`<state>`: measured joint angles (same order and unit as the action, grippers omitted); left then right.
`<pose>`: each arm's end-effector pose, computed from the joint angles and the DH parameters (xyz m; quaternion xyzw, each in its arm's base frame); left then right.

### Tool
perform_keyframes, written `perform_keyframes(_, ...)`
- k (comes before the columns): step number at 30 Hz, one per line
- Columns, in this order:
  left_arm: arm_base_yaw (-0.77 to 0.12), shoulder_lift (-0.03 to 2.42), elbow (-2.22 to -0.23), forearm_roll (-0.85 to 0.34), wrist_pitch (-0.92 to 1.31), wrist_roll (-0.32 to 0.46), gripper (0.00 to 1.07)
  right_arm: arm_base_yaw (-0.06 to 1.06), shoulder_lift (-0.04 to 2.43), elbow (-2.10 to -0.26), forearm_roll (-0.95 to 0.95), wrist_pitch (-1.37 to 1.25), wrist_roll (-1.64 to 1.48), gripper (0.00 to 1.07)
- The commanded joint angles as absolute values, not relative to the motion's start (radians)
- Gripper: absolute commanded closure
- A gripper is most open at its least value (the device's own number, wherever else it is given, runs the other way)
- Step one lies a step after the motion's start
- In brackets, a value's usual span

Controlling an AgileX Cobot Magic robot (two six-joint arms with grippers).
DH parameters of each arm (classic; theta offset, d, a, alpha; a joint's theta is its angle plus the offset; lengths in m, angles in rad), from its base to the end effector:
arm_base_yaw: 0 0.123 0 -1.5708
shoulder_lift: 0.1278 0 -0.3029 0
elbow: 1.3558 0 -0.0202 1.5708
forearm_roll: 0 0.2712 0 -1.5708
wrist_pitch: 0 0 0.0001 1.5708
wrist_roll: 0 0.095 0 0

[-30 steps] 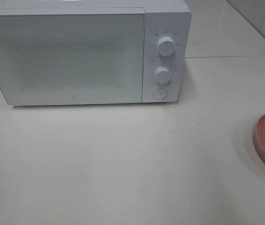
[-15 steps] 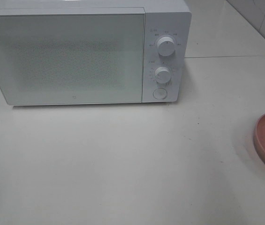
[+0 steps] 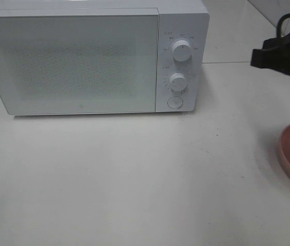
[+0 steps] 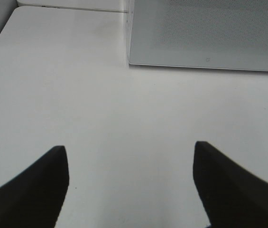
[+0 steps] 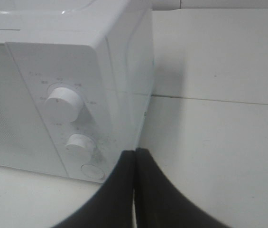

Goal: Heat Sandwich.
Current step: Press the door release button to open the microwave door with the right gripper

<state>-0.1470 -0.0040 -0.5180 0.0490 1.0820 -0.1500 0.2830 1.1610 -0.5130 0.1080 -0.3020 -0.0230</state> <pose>-0.0046 0.0048 0.2889 -0.0028 0.8528 -0.0530 0.5196 0.2388 0.0663 0.2623 -0.0706 0.7898 0.0975 0.6015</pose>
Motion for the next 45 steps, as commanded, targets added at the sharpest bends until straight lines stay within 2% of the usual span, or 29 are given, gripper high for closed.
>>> perform_keyframes(1,-0.142,-0.028,-0.517,0.049,1.073,-0.152,0.37,0.341,1.245,-0.517,0.111,-0.384,-0.01,1.07)
perform_keyframes(18,-0.142,-0.028,-0.517,0.049,1.073,-0.152,0.37,0.45,1.461,-0.517,0.259,-0.578,0.016,1.07)
perform_keyframes(21,-0.142,-0.028,-0.517,0.049,1.073,-0.152,0.37,0.504,1.52,-0.517,0.325,-0.639,0.016,1.07)
perform_keyframes(26,-0.142,-0.028,-0.517,0.049,1.073,-0.152,0.37,0.533,1.584,-0.517,0.43,-0.707,0.02,1.07)
perform_keyframes(36,-0.142,-0.028,-0.517,0.049,1.073,-0.152,0.37,0.538,1.672,-0.517,0.436,-0.75,0.156,1.07)
perform_keyframes(45,-0.142,-0.028,-0.517,0.049,1.073,-0.152,0.37,0.538,1.835,-0.519,0.308,-0.865,0.503,1.07)
